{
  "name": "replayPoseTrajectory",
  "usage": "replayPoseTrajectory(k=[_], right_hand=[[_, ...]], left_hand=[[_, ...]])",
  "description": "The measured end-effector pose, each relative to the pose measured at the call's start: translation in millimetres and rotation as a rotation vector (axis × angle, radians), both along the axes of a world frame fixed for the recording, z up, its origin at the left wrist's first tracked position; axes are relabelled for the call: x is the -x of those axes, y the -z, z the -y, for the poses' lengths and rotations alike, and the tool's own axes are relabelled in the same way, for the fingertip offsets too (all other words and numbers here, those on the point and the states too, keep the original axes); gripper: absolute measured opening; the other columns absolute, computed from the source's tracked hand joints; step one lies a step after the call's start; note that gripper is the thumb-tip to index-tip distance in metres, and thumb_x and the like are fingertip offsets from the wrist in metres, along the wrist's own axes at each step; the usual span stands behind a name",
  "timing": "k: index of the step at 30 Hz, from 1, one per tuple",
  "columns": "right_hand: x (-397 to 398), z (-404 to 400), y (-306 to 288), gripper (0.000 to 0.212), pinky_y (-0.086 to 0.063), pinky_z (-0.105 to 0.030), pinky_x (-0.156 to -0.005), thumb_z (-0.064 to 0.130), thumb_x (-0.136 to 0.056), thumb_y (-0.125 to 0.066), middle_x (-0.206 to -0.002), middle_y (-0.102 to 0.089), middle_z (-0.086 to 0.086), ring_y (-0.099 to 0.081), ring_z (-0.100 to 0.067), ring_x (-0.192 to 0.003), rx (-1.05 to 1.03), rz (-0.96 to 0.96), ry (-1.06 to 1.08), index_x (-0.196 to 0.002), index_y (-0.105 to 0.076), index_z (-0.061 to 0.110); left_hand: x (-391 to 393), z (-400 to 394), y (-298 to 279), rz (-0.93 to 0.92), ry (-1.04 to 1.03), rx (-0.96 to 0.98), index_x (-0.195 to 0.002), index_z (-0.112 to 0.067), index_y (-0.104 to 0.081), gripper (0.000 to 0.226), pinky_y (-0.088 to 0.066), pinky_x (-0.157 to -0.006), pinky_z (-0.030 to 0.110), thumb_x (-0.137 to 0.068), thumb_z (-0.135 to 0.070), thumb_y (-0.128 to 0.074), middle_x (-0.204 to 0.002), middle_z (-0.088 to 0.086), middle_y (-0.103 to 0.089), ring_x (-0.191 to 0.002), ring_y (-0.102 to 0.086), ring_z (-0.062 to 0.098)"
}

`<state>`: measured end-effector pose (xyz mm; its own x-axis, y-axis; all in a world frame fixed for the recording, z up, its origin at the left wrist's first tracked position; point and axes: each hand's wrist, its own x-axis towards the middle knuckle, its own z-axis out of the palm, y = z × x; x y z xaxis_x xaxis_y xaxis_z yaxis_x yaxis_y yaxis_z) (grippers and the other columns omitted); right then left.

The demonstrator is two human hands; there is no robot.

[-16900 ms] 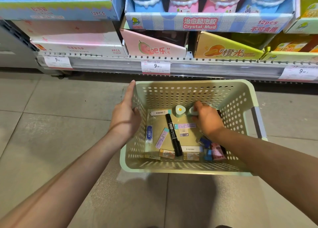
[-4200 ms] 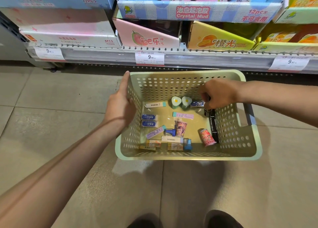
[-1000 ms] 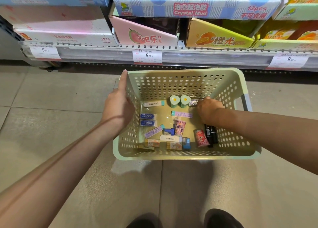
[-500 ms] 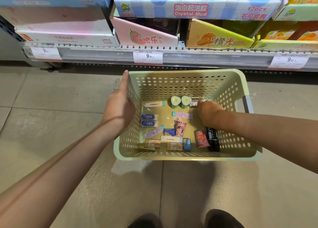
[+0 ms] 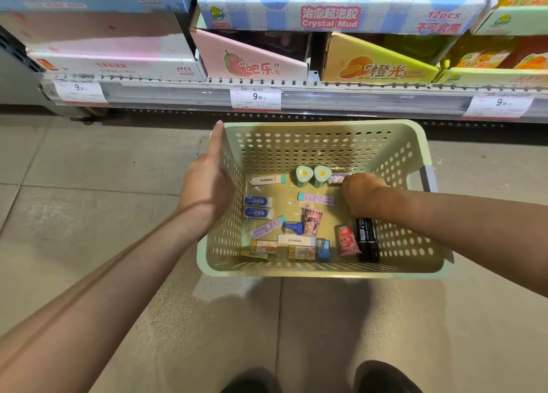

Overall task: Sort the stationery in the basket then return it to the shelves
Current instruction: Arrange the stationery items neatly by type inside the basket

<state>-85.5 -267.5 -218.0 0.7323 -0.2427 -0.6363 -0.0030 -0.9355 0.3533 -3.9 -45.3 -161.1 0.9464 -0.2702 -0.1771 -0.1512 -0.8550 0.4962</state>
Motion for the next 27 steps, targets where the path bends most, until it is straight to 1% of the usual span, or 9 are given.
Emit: replayPoseTrajectory(k=[2,5,8,11,14,16,18,22,27], right_hand=[[0,1,2,0.035,-0.051,-0.031,-0.088,0.013,-0.096,-0.042,-0.129,-0.051,-0.013,-0.055,-0.026,-0.116,0.007,-0.008,0.001,-0.129,-0.045,0.0],[0,2,2,0.035,-0.051,-0.033,-0.091,0.012,-0.095,-0.042,-0.13,-0.05,-0.014,-0.054,-0.027,-0.117,-0.022,0.005,0.05,-0.128,-0.045,0.001],[-2,1,-4,0.037,-0.049,-0.033,-0.089,0.011,-0.093,-0.047,-0.13,-0.049,-0.012,-0.053,-0.027,-0.117,-0.119,0.096,0.051,-0.129,-0.045,0.004],[-5,-1,-6,0.03,-0.05,-0.035,-0.084,0.006,-0.091,-0.048,-0.121,-0.057,-0.011,-0.058,-0.027,-0.11,-0.205,0.18,0.002,-0.121,-0.051,0.006],[-7,-6,-1,0.023,-0.051,-0.036,-0.086,0.013,-0.091,-0.052,-0.116,-0.061,-0.013,-0.06,-0.028,-0.106,-0.276,0.196,0.093,-0.112,-0.058,0.005],[-7,-11,0,0.025,-0.05,-0.036,-0.086,0.017,-0.09,-0.054,-0.115,-0.062,-0.014,-0.06,-0.029,-0.106,-0.298,0.217,0.117,-0.111,-0.06,0.005],[-5,-15,2,0.023,-0.05,-0.036,-0.084,0.013,-0.09,-0.052,-0.113,-0.063,-0.014,-0.061,-0.03,-0.104,-0.293,0.233,0.084,-0.111,-0.059,0.005],[-3,-22,8,0.021,-0.051,-0.034,-0.079,0.015,-0.087,-0.055,-0.11,-0.063,-0.011,-0.063,-0.028,-0.1,-0.29,0.198,0.019,-0.106,-0.059,0.006],[-2,-24,11,0.017,-0.05,-0.032,-0.074,0.01,-0.09,-0.052,-0.108,-0.063,-0.01,-0.062,-0.026,-0.098,-0.273,0.172,-0.054,-0.104,-0.059,0.005]], left_hand=[[0,0,-1,-0.005,-0.001,-0.001,-0.149,-0.031,-0.006,0.08,-0.032,-0.07,0.029,-0.087,0.006,-0.04,-0.085,0.006,-0.049,-0.075,-0.044,0.019],[1,1,-3,-0.007,0.001,0.011,-0.149,-0.031,-0.005,0.078,-0.032,-0.071,0.028,-0.088,0.005,-0.039,-0.085,0.007,-0.049,-0.075,-0.044,0.019],[1,1,-2,-0.004,0.005,0.008,-0.149,-0.03,-0.006,0.078,-0.032,-0.07,0.028,-0.088,0.005,-0.04,-0.085,0.006,-0.049,-0.075,-0.044,0.019],[0,0,-1,0.015,0.012,-0.007,-0.149,-0.029,-0.007,0.08,-0.032,-0.07,0.029,-0.085,0.006,-0.04,-0.084,0.008,-0.049,-0.075,-0.043,0.022],[0,0,-1,0.013,0.006,-0.005,-0.149,-0.029,-0.008,0.08,-0.034,-0.071,0.031,-0.085,0.006,-0.04,-0.088,0.012,-0.055,-0.076,-0.048,0.027],[0,0,-1,0.015,0.008,-0.003,-0.149,-0.029,-0.008,0.079,-0.034,-0.071,0.03,-0.086,0.005,-0.04,-0.087,0.01,-0.053,-0.075,-0.046,0.024],[-1,0,0,0.016,0.011,-0.004,-0.149,-0.029,-0.008,0.08,-0.033,-0.07,0.03,-0.086,0.006,-0.04,-0.085,0.007,-0.05,-0.074,-0.044,0.021],[-2,-1,1,0.009,0.011,0.008,-0.149,-0.03,-0.007,0.08,-0.034,-0.071,0.03,-0.086,0.006,-0.04,-0.086,0.007,-0.05,-0.075,-0.044,0.021],[-1,0,1,0.0,0.007,0.022,-0.149,-0.03,-0.007,0.079,-0.035,-0.074,0.03,-0.087,0.005,-0.04,-0.094,0.012,-0.056,-0.078,-0.044,0.02]])
